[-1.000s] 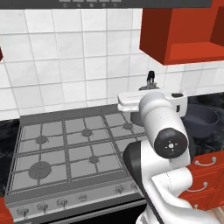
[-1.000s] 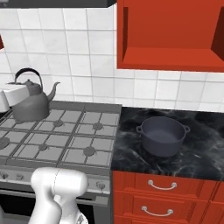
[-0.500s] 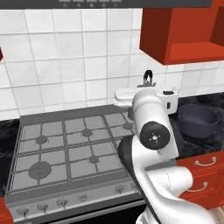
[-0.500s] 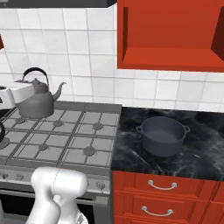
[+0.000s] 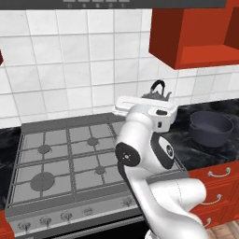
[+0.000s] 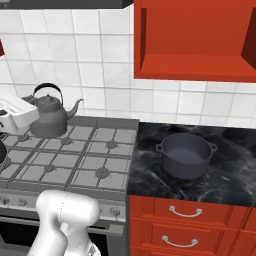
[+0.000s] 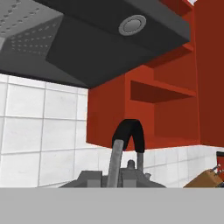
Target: Pick the kettle from the cabinet and place it on a stove burner. Then pick the pot from the counter and place it on another stove burner. Finally, turn both burners on.
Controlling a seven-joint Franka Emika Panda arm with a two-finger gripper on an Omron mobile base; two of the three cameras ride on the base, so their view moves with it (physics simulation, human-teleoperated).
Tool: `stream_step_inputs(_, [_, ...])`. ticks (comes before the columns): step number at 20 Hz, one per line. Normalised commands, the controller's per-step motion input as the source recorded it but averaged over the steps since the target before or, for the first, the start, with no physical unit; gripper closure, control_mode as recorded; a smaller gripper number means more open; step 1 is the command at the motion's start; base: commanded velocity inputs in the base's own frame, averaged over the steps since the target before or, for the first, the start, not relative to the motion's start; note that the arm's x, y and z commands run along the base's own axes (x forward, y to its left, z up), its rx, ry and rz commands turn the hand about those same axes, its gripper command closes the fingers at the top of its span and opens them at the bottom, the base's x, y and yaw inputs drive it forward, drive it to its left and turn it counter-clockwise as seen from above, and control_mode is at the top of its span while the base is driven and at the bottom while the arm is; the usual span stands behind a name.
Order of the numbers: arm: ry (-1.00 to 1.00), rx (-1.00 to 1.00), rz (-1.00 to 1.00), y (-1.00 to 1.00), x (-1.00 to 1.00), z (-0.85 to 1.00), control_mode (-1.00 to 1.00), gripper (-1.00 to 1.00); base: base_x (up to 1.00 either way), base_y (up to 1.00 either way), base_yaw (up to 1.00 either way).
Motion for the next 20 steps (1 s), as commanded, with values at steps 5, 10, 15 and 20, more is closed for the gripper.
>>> stream_step_inputs(5, [0.0, 0.0, -0.04, -0.03, 0.28, -0.15, -1.0, 1.0, 0.0, 0.0, 0.0])
stream_step_inputs(10, [0.0, 0.0, -0.03, -0.02, 0.38, -0.19, -1.0, 1.0, 0.0, 0.0, 0.0])
stream_step_inputs(15, [-0.02, 0.0, -0.01, -0.06, 0.27, -0.22, -1.0, 1.0, 0.0, 0.0, 0.0])
stream_step_inputs(20, [-0.07, 0.0, -0.05, -0.01, 0.37, -0.24, -1.0, 1.0, 0.0, 0.0, 0.0])
